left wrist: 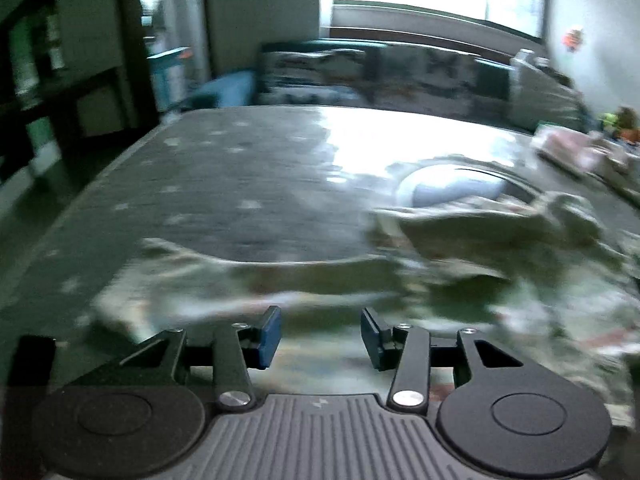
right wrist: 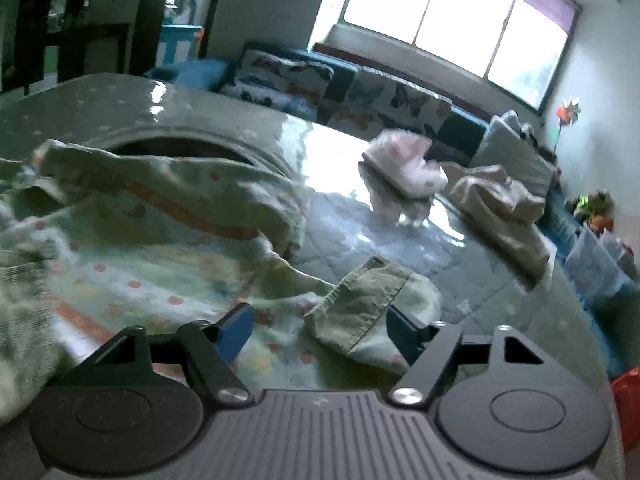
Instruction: Fold clothes
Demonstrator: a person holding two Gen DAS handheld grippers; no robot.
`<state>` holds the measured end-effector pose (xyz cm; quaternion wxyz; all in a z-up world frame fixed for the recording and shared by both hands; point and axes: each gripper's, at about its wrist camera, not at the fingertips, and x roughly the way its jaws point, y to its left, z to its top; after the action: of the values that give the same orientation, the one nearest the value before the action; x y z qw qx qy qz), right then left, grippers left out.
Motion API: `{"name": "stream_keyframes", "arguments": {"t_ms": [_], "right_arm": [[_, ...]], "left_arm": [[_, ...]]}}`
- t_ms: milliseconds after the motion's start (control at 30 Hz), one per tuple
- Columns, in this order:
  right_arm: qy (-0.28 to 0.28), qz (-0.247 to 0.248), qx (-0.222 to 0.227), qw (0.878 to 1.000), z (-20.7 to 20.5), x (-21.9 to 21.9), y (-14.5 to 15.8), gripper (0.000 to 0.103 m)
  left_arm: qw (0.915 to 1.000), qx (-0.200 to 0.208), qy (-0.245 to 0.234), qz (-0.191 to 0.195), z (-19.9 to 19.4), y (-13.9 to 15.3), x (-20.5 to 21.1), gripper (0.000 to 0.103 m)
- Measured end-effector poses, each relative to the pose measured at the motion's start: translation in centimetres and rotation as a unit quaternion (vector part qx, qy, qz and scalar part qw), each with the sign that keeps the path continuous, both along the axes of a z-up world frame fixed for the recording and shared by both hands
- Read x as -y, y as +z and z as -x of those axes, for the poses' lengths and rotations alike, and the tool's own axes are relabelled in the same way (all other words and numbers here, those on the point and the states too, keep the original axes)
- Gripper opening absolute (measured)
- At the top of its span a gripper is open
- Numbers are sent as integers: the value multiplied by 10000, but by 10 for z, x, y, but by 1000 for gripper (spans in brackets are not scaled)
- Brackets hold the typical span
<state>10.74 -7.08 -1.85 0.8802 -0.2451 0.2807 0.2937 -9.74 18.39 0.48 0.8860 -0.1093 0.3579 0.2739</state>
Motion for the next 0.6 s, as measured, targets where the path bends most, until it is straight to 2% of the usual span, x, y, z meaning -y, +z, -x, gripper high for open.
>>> {"name": "stream_keyframes", "arguments": {"t_ms": [133,233,267,300,367,600], "right_arm": [[-176,-295,-399,9986,-23,2,-9,59],[-337,-440,-517,9971,-30,9,-7,37],[-374,-462,-479,9971,-31,12,-5,30],[-412,-485,-441,9970,-31,15,-4,27],[-487,-530,-365,9967,-31,22,-1,10],[-1152,-659,3,9912,-42,65,11,4]], "left_arm": [[9986,6,-491,174,-20,-6,26,50],[9964,-4,-799,283,-34,-11,43,52],[9956,0,-891,305,-39,-12,49,52],[9948,9,-972,313,-43,-12,53,52],[9931,22,-1127,324,-50,-13,61,53],[9880,-20,-1513,315,-67,-17,81,56]]}}
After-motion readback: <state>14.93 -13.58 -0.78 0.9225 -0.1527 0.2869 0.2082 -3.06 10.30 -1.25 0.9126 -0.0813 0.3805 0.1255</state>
